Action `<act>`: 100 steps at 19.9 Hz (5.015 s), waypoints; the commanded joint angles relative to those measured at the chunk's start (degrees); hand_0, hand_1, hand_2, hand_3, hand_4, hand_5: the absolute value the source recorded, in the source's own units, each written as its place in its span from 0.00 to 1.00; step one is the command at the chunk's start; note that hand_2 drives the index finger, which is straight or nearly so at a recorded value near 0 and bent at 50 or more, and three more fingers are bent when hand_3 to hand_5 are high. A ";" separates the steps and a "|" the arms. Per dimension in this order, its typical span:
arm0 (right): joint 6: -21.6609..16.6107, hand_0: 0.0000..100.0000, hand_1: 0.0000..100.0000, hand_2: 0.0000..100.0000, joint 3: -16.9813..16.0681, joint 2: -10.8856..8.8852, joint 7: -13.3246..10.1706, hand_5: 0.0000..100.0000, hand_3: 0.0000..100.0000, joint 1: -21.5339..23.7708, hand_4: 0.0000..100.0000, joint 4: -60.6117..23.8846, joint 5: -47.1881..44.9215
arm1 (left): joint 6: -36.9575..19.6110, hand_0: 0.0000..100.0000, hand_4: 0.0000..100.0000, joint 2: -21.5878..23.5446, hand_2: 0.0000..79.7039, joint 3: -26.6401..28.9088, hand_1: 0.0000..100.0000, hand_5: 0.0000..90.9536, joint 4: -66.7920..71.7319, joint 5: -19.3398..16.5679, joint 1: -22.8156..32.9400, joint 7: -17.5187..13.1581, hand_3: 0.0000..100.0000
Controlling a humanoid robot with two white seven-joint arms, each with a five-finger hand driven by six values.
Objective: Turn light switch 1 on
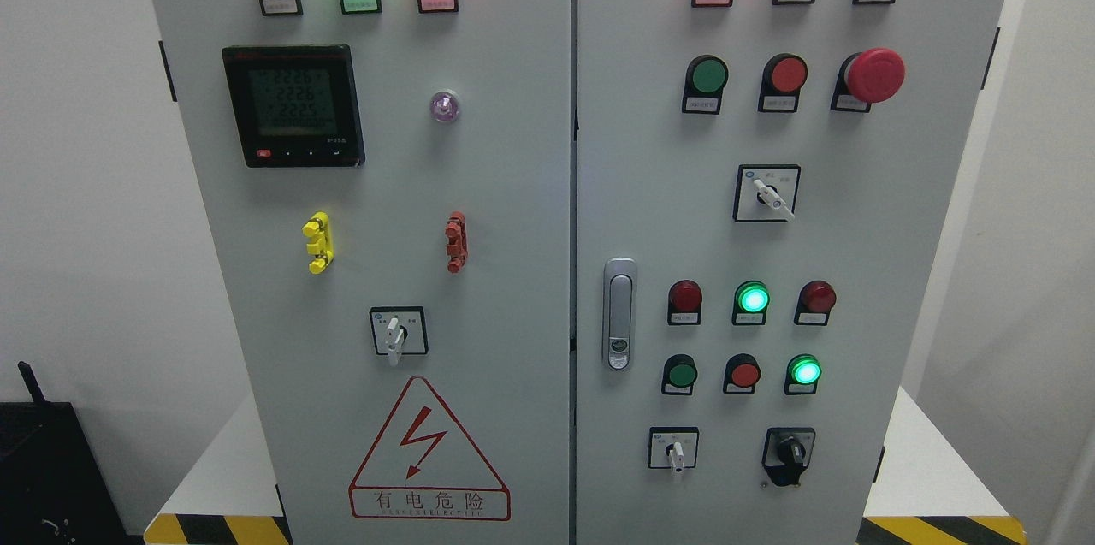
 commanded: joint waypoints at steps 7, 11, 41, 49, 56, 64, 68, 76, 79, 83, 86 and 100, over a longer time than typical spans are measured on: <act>0.01 0.31 0.00 0.00 0.00 0.00 -0.04 0.00 0.00 0.00 0.00 0.00 0.00 | 2.00 0.30 0.00 4.75 0.00 -4.40 0.17 0.00 -52.88 0.28 13.10 -0.99 0.00; 0.01 0.31 0.00 0.00 0.00 0.00 -0.04 0.00 0.00 0.00 0.00 0.00 0.00 | 1.92 0.31 0.17 4.75 0.00 -3.26 0.19 0.00 -63.51 1.07 13.10 -1.25 0.00; 0.01 0.31 0.00 0.00 0.00 0.00 -0.04 0.00 0.00 0.00 0.00 0.00 0.00 | 10.51 0.21 0.88 -3.95 0.49 -2.37 0.59 0.95 -95.09 5.73 -4.28 6.48 0.75; 0.01 0.31 0.00 0.00 0.00 0.00 -0.04 0.00 0.00 0.00 0.00 0.00 0.00 | 15.70 0.00 0.90 -5.62 0.57 -4.29 0.69 0.96 -94.92 5.12 -12.38 9.11 0.83; 0.01 0.31 0.00 0.00 0.00 0.00 -0.04 0.00 0.00 0.00 0.00 0.00 0.00 | 20.45 0.00 0.90 -6.15 0.57 -12.03 0.71 0.96 -94.48 5.03 -16.16 17.37 0.84; 0.01 0.31 0.00 0.00 0.00 0.00 -0.04 0.00 0.00 0.00 0.00 0.00 0.00 | 24.50 0.00 0.89 -6.59 0.57 -14.24 0.70 0.96 -93.77 4.76 -19.50 22.39 0.84; 0.01 0.31 0.00 0.00 0.00 0.00 -0.04 0.00 0.00 0.00 0.00 0.00 0.00 | 25.20 0.00 0.89 -6.94 0.57 -14.24 0.69 0.96 -93.68 4.50 -21.17 23.53 0.83; 0.01 0.31 0.00 0.00 0.00 0.00 -0.04 0.00 0.00 -0.09 0.00 0.00 0.00 | 29.86 0.02 0.90 -7.38 0.58 -13.71 0.70 0.96 -93.60 3.01 -25.66 24.76 0.83; 0.01 0.31 0.00 0.00 0.00 0.00 -0.04 0.00 0.00 0.00 0.00 0.00 0.00 | 29.95 0.03 0.90 -7.38 0.58 -13.19 0.70 0.96 -93.60 3.01 -26.36 25.82 0.83; 0.01 0.31 0.00 0.00 0.00 0.00 -0.04 0.00 0.00 -0.09 0.00 0.00 0.00 | 30.04 0.04 0.90 -7.47 0.58 -11.78 0.70 0.96 -93.51 2.92 -27.41 25.82 0.84; 0.01 0.31 0.00 0.00 0.00 0.00 -0.04 0.00 0.00 0.00 0.00 0.00 0.00 | 30.91 0.04 0.90 -7.56 0.58 -10.64 0.70 0.96 -93.51 2.92 -28.65 25.82 0.84; 0.01 0.31 0.00 0.00 0.00 0.00 -0.04 0.00 0.00 0.00 0.00 0.00 0.00 | 32.76 0.07 0.90 -8.17 0.58 -10.46 0.71 0.96 -91.22 3.01 -31.55 25.64 0.85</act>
